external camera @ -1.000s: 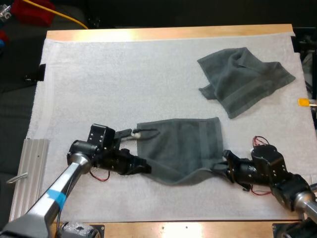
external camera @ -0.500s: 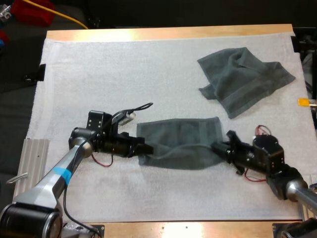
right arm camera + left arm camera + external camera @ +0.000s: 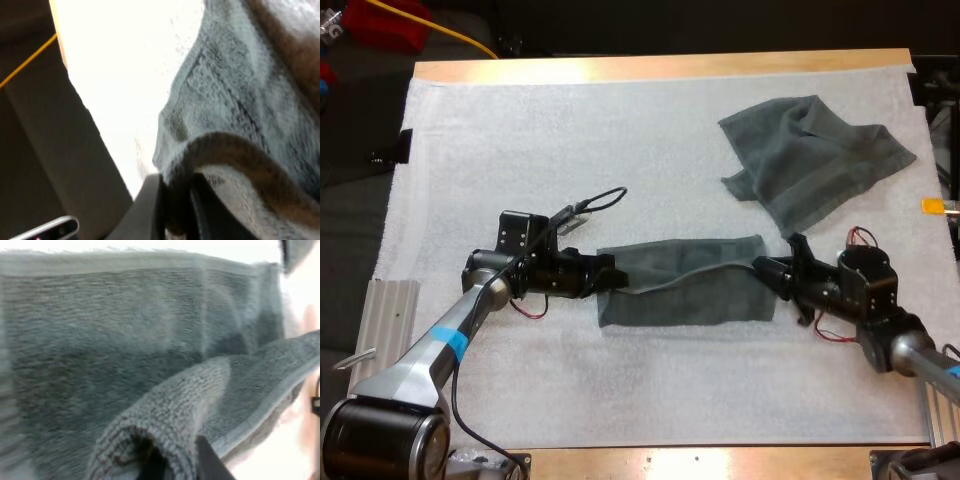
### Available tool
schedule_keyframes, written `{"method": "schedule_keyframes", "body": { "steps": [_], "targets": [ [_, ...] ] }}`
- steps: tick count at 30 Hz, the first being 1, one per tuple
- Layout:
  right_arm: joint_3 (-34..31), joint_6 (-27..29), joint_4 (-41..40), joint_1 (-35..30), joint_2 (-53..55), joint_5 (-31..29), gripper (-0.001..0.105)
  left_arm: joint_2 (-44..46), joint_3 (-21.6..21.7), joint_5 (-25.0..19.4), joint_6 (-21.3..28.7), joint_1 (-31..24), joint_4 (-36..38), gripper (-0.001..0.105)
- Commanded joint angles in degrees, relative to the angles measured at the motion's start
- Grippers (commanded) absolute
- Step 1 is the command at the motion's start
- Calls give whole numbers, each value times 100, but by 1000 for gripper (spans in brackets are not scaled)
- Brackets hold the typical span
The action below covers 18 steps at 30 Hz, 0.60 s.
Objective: Pick towel from pile, fold and stack
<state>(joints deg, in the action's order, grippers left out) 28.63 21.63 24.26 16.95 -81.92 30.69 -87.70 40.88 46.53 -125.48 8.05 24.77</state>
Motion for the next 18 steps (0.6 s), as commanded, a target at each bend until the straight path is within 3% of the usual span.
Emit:
{"method": "schedule_keyframes", "body": {
  "steps": [1, 9, 16, 18],
  "targets": [
    [69, 52, 173, -29, -53, 91, 1, -2, 40, -172, -33, -6, -101, 0],
    [96, 35, 254, -29, -187, -169, 1, -2, 47, -782, -33, -6, -240, 0],
    [96, 35, 254, -29, -187, -255, 1, -2, 47, -861, -33, -6, -283, 0],
    [96, 35, 254, -29, -187, -255, 1, -2, 47, -847, -33, -6, -279, 10]
  ]
}}
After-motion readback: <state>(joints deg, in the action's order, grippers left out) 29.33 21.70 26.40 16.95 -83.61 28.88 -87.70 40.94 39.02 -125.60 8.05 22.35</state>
